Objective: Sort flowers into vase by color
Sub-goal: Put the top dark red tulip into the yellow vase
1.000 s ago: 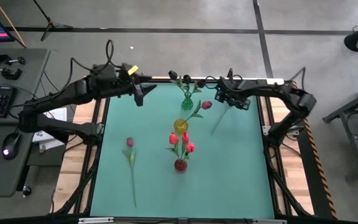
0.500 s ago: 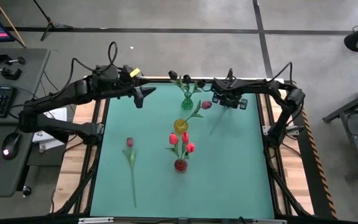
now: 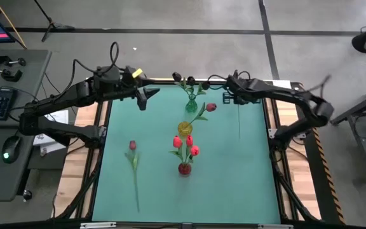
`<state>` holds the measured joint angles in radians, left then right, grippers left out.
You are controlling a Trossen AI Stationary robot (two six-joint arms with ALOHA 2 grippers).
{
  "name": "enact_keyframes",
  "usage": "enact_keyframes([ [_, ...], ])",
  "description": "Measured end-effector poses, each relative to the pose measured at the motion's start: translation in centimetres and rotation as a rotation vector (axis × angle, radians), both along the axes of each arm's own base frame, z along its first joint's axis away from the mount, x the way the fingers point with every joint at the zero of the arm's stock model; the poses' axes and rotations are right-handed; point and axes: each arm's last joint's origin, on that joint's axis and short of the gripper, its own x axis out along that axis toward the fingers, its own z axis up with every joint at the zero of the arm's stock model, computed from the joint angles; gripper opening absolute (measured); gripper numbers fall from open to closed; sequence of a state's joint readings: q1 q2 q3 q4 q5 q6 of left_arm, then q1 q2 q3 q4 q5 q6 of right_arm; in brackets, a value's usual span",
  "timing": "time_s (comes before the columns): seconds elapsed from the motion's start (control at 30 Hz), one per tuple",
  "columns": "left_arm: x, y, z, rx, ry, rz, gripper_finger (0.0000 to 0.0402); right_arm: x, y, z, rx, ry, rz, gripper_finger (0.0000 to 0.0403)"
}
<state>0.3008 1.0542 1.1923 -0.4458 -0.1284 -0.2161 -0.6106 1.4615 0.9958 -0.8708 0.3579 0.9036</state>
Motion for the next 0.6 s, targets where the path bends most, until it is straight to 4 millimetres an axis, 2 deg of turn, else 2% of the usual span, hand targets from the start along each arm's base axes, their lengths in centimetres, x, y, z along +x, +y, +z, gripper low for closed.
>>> enact_keyframes([
  [0.17, 0.2, 0.1, 0.7, 0.0, -0.082, 0.007, 0.0221, -0.9, 2.1, 3.9, -0.134, -0.1, 0.111, 0.0003],
  [0.33, 0.3, 0.1, 1.6, -0.06, -0.21, 0.028, 0.0221, -1.9, 4.8, 6.8, -0.233, -0.179, 0.244, 0.0002],
  [0.43, 0.4, 0.1, 1.9, -0.092, -0.259, 0.036, 0.0221, -2.4, 6.5, 7.8, -0.288, -0.226, 0.312, 0.0001],
  [0.6, 0.4, 0.1, 2.2, -0.147, -0.319, 0.046, 0.0221, -3.1, 9.0, 7.9, -0.331, -0.281, 0.409, 0.0001],
])
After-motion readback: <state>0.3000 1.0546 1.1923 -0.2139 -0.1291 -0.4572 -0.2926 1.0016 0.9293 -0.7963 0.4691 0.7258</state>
